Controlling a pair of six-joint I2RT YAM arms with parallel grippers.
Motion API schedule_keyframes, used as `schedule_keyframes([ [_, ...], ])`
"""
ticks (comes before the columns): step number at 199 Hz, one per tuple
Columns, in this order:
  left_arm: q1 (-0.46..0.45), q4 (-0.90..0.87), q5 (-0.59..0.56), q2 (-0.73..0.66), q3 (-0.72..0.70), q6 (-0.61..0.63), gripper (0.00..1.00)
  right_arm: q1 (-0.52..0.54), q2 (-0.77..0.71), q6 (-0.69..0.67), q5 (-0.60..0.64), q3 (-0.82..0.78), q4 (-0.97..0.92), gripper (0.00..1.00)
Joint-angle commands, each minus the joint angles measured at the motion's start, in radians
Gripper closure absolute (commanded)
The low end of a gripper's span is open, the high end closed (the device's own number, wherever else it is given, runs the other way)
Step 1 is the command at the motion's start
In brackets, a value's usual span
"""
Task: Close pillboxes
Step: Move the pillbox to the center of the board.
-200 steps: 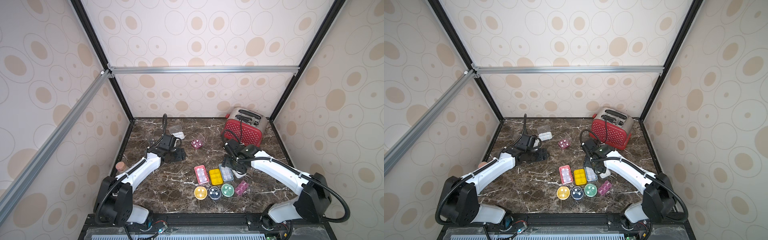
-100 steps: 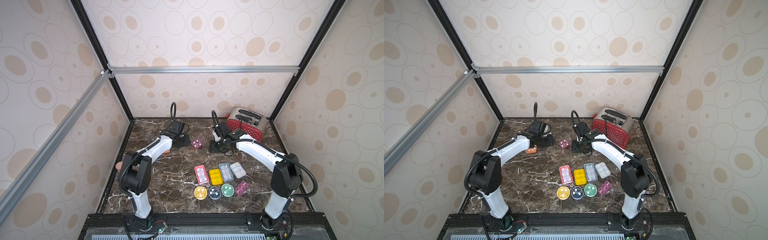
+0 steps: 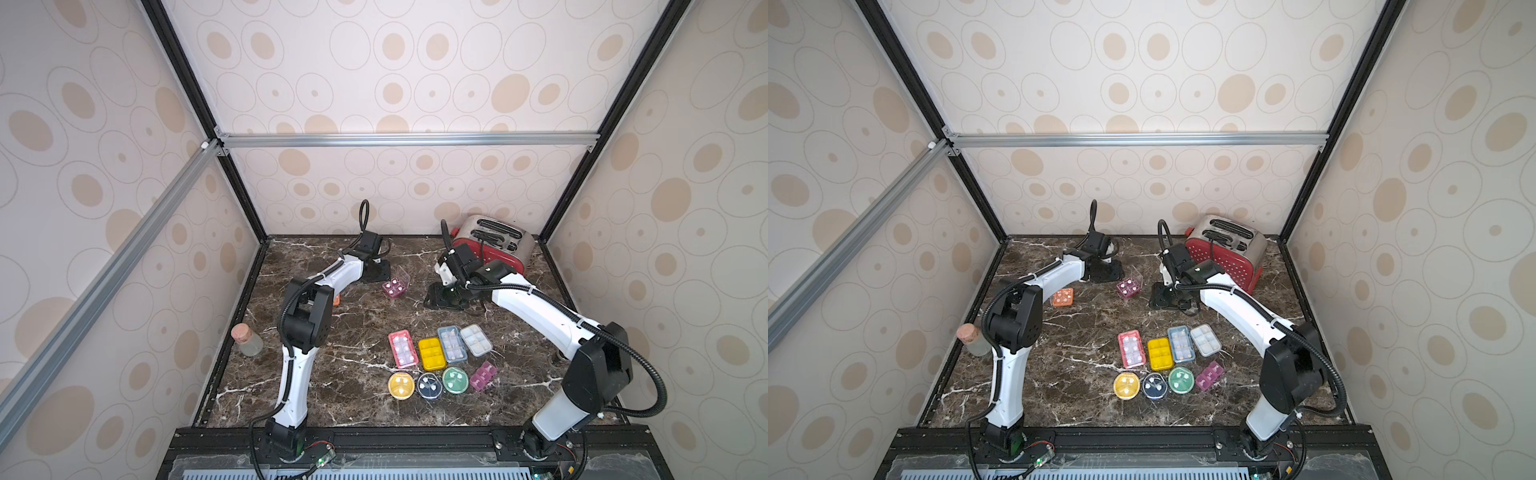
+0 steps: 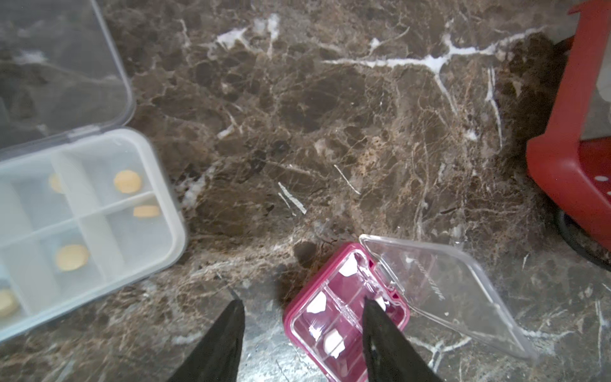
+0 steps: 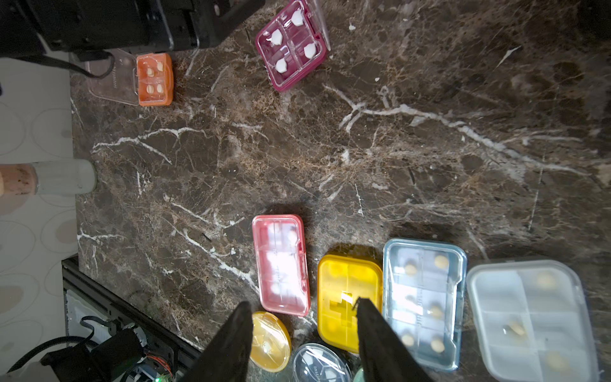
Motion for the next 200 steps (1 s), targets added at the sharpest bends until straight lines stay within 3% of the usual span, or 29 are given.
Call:
schedule_keyframes([
  [1, -0.001, -0.041, 0.041, 0.033, 0.074, 0.06, 0.43, -0.007, -0.018, 0.014, -0.018, -0.031, -0.028, 0.45],
  [24, -0.001, -0.073, 0.049, 0.078, 0.13, 0.068, 0.47, -0.007, -0.036, 0.028, -0.036, -0.062, -0.001, 0.45],
  [40, -0.001, -0.109, 0.046, 0.11, 0.161, 0.069, 0.55, -0.008, -0.04, 0.031, -0.031, -0.064, -0.006, 0.44],
  [63, -0.002, -0.12, 0.062, 0.133, 0.167, 0.066, 0.57, -0.011, -0.052, 0.053, -0.033, -0.073, 0.002, 0.43],
  [114, -0.004, -0.1, 0.083, 0.119, 0.119, 0.067, 0.57, -0.017, -0.048, 0.063, -0.05, -0.079, 0.01, 0.42],
  [147, -0.006, -0.102, 0.076, 0.105, 0.071, 0.08, 0.66, -0.016, -0.036, 0.07, -0.061, -0.083, 0.017, 0.41],
  [200, -0.014, -0.111, 0.045, 0.052, -0.018, 0.126, 0.7, -0.016, 0.001, 0.057, -0.06, -0.066, -0.007, 0.4],
])
